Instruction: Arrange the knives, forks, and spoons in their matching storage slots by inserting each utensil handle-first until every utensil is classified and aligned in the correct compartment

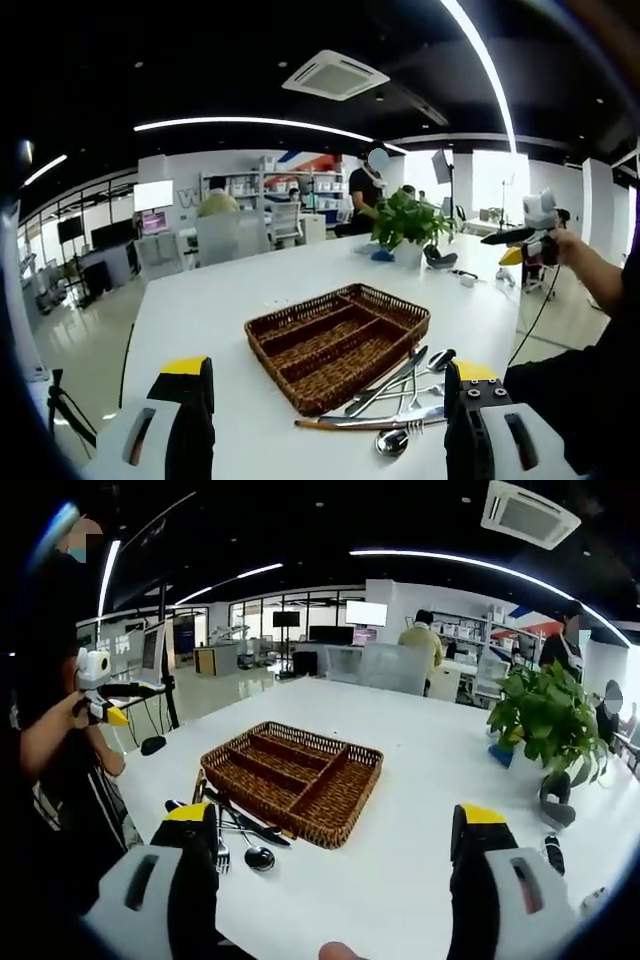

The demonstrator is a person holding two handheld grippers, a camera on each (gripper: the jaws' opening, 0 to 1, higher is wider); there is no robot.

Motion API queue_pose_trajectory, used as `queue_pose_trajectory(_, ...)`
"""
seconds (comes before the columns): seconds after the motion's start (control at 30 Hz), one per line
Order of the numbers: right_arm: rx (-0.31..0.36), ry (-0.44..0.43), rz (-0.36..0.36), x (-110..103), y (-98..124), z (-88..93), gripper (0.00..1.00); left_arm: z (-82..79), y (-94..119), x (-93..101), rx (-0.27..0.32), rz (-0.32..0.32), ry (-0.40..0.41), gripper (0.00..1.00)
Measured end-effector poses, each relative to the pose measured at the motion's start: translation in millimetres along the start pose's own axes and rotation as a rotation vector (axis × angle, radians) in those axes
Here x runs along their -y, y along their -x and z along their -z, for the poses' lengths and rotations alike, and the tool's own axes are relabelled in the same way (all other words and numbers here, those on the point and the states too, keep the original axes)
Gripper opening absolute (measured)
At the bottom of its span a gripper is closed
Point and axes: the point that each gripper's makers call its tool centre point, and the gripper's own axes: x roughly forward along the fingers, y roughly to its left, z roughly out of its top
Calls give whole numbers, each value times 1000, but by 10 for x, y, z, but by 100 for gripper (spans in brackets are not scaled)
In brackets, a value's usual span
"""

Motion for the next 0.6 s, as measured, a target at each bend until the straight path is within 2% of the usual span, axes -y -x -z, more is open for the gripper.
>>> queue_pose_trajectory(0.07,-4,3,-8,-16,-3,22,99,-7,-29,53,-8,23,-23,100)
queue_pose_trajectory(0.1,-8,6,-11,-27,-5,40,99,3,-52,132,-24,65,-66,100)
queue_pose_trajectory(0.2,-13,5,-11,-37,3,75,99,9,-109,189,-59,87,-103,100)
queue_pose_trajectory(0.43,-7,2,-11,-79,31,102,99,-129,-204,159,-58,102,-109,100)
queue_pose_trajectory(0.6,3,9,-19,-104,66,69,99,-116,-314,182,-98,143,-199,100)
